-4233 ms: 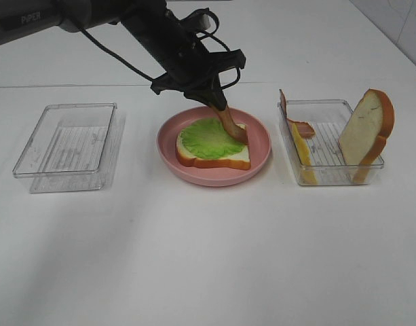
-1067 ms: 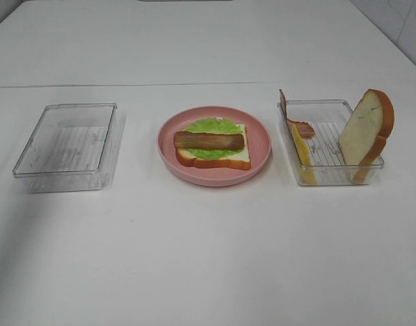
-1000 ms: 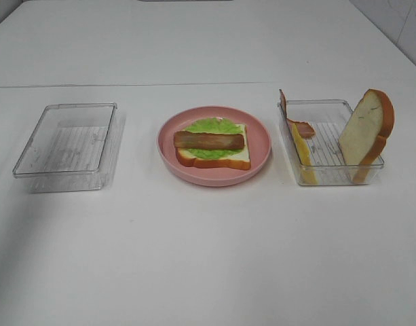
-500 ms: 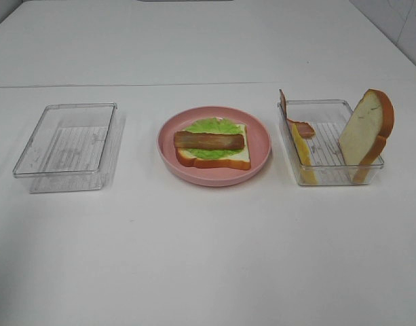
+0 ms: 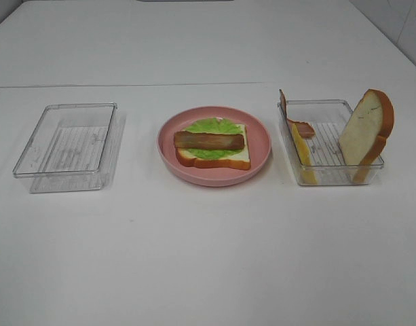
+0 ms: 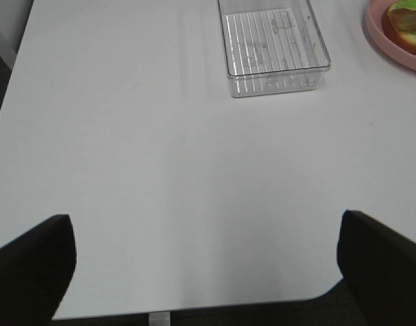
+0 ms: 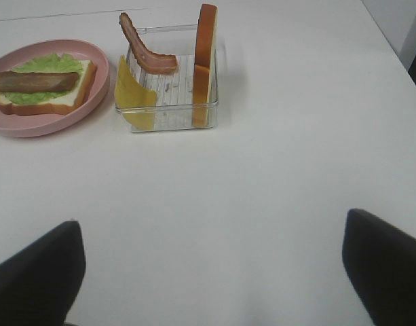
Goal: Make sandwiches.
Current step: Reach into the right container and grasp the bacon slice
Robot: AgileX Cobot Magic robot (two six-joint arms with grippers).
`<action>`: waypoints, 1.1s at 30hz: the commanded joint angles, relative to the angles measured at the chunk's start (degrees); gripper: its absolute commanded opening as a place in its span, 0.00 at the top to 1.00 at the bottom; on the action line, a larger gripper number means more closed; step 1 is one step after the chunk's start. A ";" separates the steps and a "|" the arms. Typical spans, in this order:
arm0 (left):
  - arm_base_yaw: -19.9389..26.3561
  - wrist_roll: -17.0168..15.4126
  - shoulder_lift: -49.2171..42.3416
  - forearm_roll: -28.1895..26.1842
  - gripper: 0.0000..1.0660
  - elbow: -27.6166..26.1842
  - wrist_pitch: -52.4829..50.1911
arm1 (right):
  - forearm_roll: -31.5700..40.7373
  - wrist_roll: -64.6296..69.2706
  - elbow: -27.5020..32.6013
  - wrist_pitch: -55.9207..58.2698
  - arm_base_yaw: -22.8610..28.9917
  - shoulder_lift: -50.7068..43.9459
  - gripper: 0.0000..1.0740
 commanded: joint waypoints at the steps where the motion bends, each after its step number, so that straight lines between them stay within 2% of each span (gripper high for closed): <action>1: -0.17 0.11 -3.44 -2.23 0.06 2.12 -0.63 | -0.29 -0.46 0.17 -0.52 -0.29 -1.72 0.11; 2: -0.17 0.11 -6.13 -3.84 0.06 4.18 -0.80 | -0.29 -0.46 0.17 -0.52 -0.29 -1.72 0.11; 8: -0.17 0.57 -13.69 -3.84 0.06 6.99 -4.47 | -0.29 -0.46 0.17 -0.57 -0.29 -1.72 0.11; 33: 0.06 -0.11 -13.24 -3.44 0.06 6.99 -4.53 | -0.29 -0.29 0.17 -0.57 -0.29 -1.32 0.11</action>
